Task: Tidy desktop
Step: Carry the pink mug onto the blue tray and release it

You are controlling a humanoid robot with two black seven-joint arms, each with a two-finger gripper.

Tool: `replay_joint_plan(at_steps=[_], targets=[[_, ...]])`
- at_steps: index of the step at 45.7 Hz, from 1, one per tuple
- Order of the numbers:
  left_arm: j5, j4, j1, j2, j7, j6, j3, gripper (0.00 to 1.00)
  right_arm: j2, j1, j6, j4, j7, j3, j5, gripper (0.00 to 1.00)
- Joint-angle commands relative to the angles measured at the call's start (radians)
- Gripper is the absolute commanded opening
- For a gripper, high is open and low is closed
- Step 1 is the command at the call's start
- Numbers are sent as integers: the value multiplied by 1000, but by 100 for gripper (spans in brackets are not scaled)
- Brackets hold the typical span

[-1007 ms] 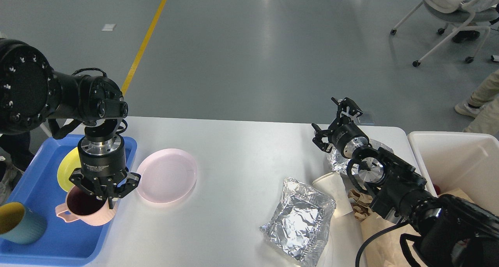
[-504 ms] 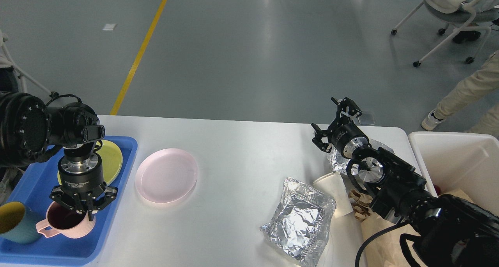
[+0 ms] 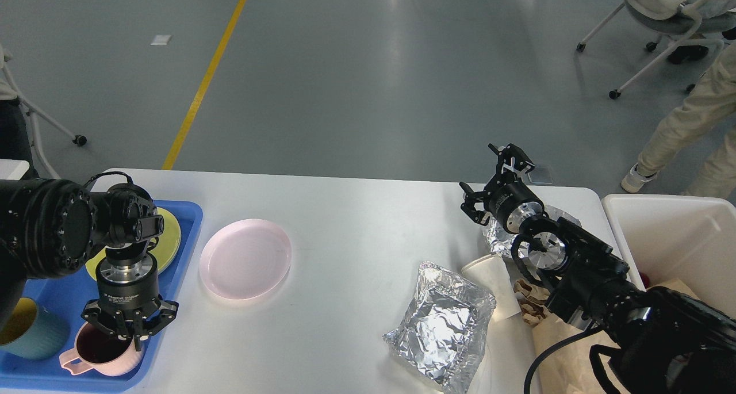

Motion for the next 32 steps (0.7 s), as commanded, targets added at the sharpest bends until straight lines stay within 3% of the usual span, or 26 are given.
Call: replay_joint_plan(at_steps=[1,17,21,24,32], targets=[[0,24,39,-1,2,0,6,0,-1,0,0,0,0,0,0,100],[26,52,54,14,2,0,8,0,-1,0,0,0,0,0,0,100],[26,54,50,15,3,0,8,5,-1,0,0,0,0,0,0,100],[26,54,44,15,3,0,8,13,-1,0,0,0,0,0,0,100],[26,54,39,19,0,0,1,54,1,0,0,0,0,0,0,100]])
